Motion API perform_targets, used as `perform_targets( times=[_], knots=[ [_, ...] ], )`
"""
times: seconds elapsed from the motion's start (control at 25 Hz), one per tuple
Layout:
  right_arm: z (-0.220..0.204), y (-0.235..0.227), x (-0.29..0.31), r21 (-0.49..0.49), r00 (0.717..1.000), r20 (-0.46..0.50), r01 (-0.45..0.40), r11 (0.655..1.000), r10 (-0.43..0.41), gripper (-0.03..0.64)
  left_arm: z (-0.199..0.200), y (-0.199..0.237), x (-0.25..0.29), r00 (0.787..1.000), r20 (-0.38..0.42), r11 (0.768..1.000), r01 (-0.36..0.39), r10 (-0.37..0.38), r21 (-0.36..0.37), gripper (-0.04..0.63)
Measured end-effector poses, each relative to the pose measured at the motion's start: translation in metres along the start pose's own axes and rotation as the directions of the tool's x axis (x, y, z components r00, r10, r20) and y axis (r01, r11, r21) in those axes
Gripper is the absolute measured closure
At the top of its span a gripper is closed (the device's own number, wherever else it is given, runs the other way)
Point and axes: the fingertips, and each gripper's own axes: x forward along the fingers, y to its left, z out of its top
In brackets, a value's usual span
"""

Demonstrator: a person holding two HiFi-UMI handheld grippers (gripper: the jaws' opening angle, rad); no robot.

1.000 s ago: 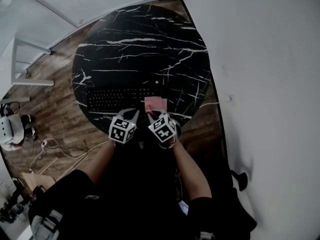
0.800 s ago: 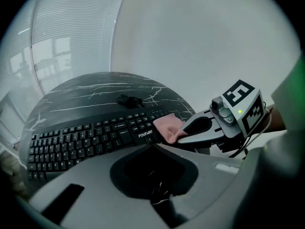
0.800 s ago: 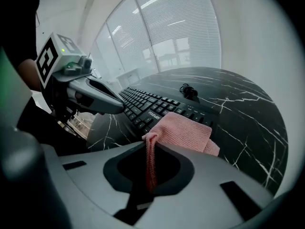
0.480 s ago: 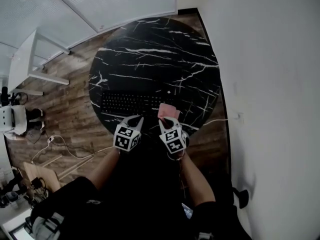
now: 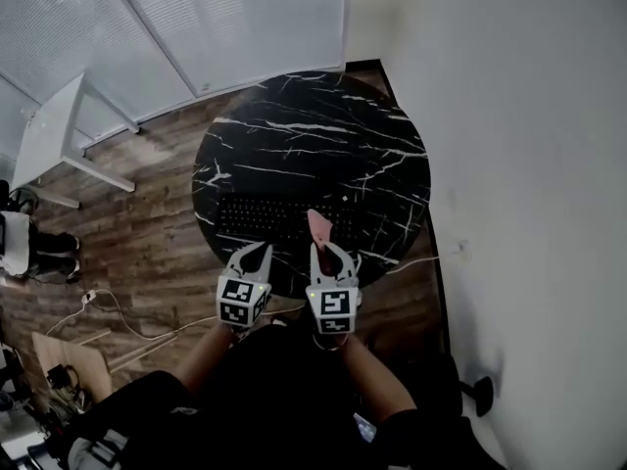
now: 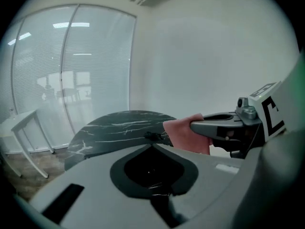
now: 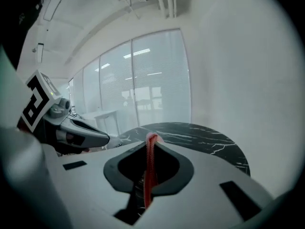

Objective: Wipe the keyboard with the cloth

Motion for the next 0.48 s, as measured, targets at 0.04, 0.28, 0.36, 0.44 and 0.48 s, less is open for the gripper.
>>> perform_targets(
  times=[0.04, 0.28, 0.36, 0.44, 0.48],
  knots=[
    [0.010, 0.007, -0.008, -0.006, 1.000, 0.027, 0.014, 1.000, -0.014, 0.606, 0.005, 0.001, -0.011, 1.000, 0.029, 1.000, 0.000, 0.000, 0.003, 0.596],
    [0.064, 0.032, -0.068, 0.000, 0.973, 0.201, 0.119, 0.993, -0.116, 0.607, 0.038, -0.010, -0.080, 0.981, 0.194, 0.999, 0.016, -0.022, 0.034, 0.596],
    [0.079, 0.036, -0.089, 0.002, 0.959, 0.242, 0.151, 0.989, -0.147, 0.607, 0.046, -0.018, -0.096, 0.971, 0.236, 0.999, 0.034, -0.040, 0.030, 0.595],
    [0.089, 0.041, -0.109, -0.026, 0.953, 0.255, 0.178, 0.984, -0.166, 0.607, 0.051, -0.027, -0.112, 0.962, 0.268, 0.999, 0.042, -0.048, 0.027, 0.595],
    [0.095, 0.043, -0.118, -0.043, 0.950, 0.263, 0.187, 0.981, -0.169, 0.609, 0.055, -0.031, -0.119, 0.958, 0.284, 0.999, 0.043, -0.048, 0.024, 0.595]
  ],
)
